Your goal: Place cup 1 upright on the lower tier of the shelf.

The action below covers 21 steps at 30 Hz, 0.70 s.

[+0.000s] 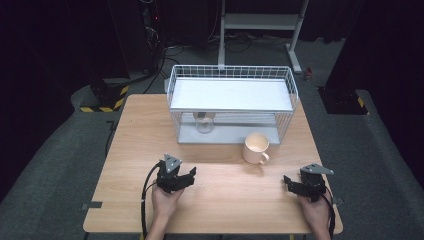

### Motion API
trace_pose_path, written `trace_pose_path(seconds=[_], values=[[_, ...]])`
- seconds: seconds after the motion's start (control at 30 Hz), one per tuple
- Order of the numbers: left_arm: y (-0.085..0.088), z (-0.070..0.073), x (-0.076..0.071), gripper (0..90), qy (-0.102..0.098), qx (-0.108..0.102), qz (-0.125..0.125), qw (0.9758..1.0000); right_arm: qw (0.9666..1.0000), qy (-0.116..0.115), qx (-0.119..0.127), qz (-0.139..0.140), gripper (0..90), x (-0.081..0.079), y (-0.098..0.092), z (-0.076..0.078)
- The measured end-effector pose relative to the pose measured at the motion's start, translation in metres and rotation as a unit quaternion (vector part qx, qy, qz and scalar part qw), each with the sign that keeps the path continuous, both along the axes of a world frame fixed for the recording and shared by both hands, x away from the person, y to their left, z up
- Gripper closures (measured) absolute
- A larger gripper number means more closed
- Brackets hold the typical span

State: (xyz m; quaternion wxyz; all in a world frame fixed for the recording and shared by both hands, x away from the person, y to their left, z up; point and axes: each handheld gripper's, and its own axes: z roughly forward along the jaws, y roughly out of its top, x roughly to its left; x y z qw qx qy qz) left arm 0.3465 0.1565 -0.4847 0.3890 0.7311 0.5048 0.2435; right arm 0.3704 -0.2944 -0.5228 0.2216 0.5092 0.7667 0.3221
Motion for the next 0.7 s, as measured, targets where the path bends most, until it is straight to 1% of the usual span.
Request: trace_pose_path(seconds=[0.03,0.17,0.23,0.33,0.43,0.57,0.63,0.7], values=[[0.0,-0.001,-0.001,27.5,0.0,-0.001,0.002,1.0,1.0,0.0,0.0,0.0,27.7,0.0,0.0,0.0],[0.003,-0.006,-0.003,27.6,0.002,0.008,0.008,0.9999,1.0,0.0,0.0,0.0,27.6,0.0,0.0,0.0],[0.005,-0.009,-0.004,27.6,0.006,0.011,0.012,0.9999,1.0,0.0,0.0,0.0,27.6,0.0,0.0,0.0],[0.007,-0.015,-0.005,27.5,0.015,0.021,0.019,0.9995,1.0,0.0,0.0,0.0,27.6,0.0,0.0,0.0],[0.01,-0.021,-0.007,27.5,0.019,0.032,0.029,0.9989,1.0,-0.001,-0.001,0.001,27.6,0.001,0.0,0.0],[0.015,-0.03,-0.007,27.4,0.032,0.039,0.04,0.9979,1.0,-0.001,0.0,0.0,27.6,0.0,0.0,0.0],[0.017,-0.033,-0.007,27.2,0.037,0.036,0.043,0.9977,1.0,-0.001,0.0,0.0,27.6,0.0,0.0,0.0],[0.02,-0.036,-0.007,26.8,0.044,0.042,0.045,0.9971,1.0,-0.001,0.0,0.0,27.6,0.0,0.0,0.0]])
